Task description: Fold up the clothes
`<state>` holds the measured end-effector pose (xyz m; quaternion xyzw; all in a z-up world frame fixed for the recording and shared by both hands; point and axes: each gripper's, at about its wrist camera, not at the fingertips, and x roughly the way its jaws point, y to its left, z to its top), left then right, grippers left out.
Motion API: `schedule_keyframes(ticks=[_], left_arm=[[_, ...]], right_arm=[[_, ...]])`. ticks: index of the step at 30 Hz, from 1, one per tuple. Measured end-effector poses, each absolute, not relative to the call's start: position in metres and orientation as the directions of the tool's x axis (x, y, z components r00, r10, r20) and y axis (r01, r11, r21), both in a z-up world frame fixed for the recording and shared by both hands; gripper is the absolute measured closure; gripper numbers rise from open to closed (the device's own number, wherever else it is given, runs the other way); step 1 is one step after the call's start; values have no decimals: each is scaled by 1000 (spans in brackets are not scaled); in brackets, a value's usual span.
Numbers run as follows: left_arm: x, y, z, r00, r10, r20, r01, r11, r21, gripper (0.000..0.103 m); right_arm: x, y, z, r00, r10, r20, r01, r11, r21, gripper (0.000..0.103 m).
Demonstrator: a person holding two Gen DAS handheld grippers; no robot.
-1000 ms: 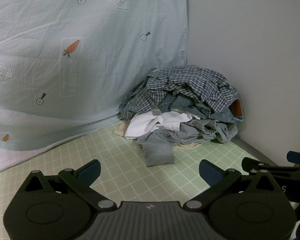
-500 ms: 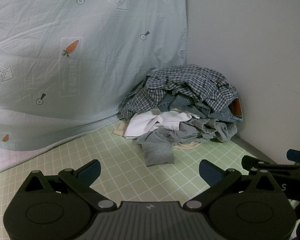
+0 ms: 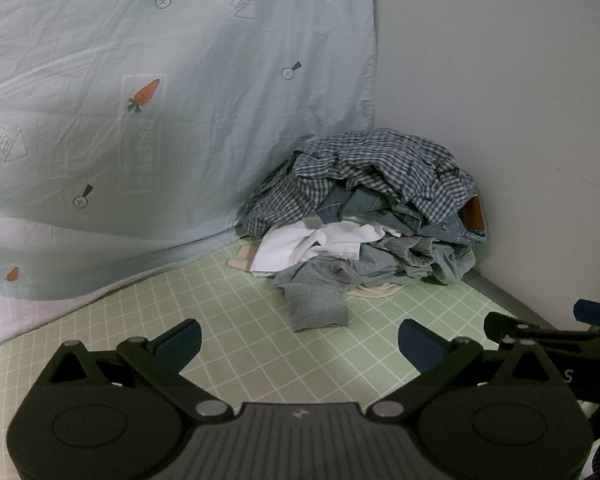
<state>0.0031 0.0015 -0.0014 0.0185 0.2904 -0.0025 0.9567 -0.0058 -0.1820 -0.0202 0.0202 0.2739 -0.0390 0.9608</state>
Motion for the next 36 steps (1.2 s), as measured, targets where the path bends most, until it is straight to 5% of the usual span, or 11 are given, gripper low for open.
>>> schedule_keyframes(ticks=[36], left_arm=[[3, 2, -8, 825, -18, -566, 34, 999, 18, 0]], right_arm=[[-3, -194, -20, 854, -65, -517, 83, 997, 11, 0]])
